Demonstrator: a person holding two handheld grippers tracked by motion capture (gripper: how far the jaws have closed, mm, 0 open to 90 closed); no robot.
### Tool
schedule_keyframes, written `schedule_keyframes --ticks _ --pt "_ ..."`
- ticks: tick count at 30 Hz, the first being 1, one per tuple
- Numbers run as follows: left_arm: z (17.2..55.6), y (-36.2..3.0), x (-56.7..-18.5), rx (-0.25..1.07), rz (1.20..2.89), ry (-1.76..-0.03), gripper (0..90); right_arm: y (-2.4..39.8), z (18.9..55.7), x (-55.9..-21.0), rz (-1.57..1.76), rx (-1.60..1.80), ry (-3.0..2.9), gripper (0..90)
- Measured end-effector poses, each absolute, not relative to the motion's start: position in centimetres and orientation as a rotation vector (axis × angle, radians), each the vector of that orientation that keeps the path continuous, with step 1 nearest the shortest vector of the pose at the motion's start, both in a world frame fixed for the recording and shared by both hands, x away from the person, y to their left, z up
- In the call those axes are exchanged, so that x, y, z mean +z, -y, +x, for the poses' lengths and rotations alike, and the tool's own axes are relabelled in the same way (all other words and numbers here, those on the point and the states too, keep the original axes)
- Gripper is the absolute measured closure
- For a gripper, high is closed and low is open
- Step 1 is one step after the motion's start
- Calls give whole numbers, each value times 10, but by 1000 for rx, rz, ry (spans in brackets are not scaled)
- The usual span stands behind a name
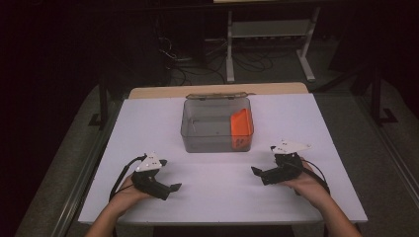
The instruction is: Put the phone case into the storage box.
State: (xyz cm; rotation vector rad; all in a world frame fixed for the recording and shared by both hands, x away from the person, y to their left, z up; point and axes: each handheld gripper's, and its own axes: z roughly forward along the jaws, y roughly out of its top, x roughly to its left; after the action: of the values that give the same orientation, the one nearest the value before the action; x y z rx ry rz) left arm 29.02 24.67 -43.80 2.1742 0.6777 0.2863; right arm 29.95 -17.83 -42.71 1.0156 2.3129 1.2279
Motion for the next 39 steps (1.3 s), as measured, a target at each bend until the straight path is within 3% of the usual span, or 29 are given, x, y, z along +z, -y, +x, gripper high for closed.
schedule_keyframes --ticks 39 --pt "290 -245 -440 281 2183 -662 0 203 278 -444 1056 1188 -2266 0"
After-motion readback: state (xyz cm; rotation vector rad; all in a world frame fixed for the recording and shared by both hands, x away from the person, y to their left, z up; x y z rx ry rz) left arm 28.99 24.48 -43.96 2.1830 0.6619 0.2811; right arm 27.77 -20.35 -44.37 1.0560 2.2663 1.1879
